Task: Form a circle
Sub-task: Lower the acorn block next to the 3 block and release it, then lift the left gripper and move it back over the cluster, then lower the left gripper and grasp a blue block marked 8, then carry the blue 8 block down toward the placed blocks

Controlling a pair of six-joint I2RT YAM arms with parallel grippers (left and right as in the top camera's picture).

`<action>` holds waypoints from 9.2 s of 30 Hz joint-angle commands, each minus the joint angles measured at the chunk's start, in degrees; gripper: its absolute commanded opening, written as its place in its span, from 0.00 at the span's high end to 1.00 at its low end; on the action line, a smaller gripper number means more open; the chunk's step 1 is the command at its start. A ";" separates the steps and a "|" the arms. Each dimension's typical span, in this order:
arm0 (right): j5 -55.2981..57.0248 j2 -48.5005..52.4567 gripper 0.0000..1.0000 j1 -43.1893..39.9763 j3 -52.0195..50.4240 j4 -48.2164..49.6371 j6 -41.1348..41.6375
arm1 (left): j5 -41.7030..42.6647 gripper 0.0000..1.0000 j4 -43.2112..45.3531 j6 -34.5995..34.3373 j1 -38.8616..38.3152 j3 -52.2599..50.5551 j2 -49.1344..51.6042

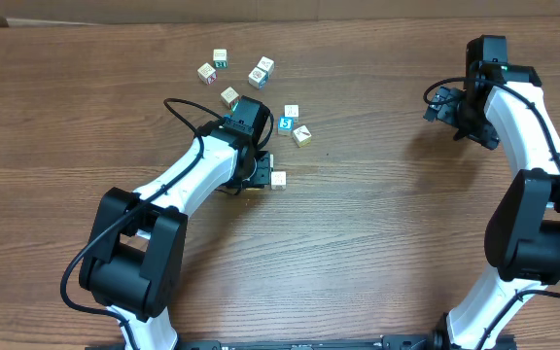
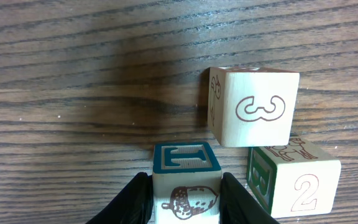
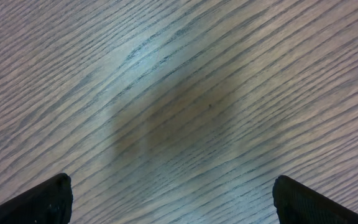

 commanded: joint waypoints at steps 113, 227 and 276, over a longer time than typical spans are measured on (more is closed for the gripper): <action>0.63 -1.44 0.00 -0.07 1.22 0.09 -0.07 | -3.63 0.84 -21.09 7.96 11.32 50.64 3.85; 0.63 -1.44 0.00 -0.07 1.22 0.09 -0.07 | -5.33 0.91 -28.39 8.11 11.67 40.76 -5.95; 0.63 -1.44 0.00 -0.07 1.22 0.09 -0.07 | -20.74 0.96 -48.46 -25.05 -8.15 16.57 -27.21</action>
